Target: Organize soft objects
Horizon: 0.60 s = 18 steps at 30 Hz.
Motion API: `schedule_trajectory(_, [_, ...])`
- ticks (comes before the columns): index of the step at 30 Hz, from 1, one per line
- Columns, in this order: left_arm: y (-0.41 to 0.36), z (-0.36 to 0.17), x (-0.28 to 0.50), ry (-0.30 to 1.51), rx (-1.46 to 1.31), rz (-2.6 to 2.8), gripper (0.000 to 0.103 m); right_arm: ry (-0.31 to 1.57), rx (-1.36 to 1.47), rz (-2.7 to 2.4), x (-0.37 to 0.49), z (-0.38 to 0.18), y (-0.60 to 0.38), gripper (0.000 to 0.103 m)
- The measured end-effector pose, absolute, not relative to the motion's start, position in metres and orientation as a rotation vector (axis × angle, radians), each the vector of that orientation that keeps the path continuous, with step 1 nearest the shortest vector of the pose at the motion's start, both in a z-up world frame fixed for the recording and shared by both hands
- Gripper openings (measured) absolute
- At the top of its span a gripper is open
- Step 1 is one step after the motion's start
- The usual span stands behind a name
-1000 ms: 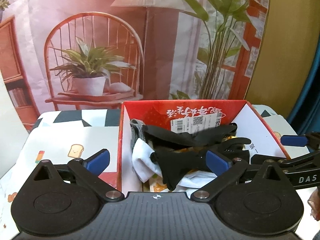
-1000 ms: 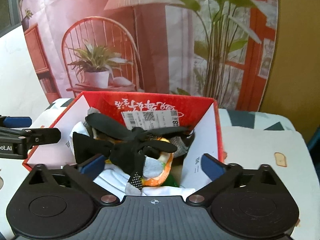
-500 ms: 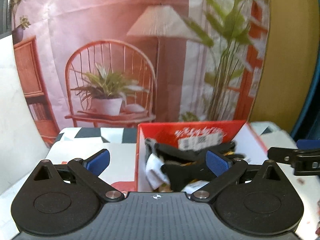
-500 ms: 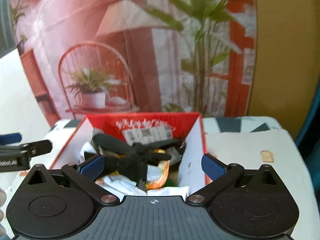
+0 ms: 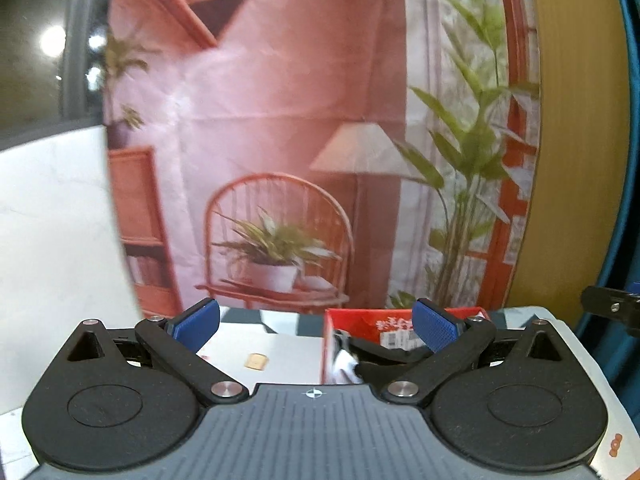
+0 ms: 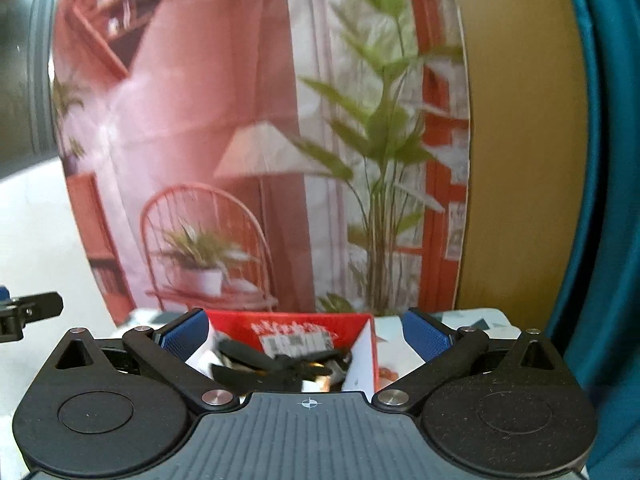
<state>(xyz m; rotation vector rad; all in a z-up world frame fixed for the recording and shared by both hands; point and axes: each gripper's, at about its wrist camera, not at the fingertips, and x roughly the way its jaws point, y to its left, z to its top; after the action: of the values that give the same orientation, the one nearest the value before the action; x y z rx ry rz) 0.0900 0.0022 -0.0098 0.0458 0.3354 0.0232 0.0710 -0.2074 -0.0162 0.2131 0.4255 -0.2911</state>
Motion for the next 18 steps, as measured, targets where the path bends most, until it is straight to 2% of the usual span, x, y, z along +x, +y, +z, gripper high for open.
schedule_trajectory(10, [-0.003, 0.012, 0.018, 0.262, 0.042, 0.087, 0.103, 0.363, 0.240, -0.277, 0.008, 0.009, -0.197, 0.103])
schedule_trajectory(18, [0.002, 0.015, 0.003, 0.243, 0.024, 0.104, 0.103, 0.334, 0.240, -0.283, -0.011, 0.016, -0.193, 0.103])
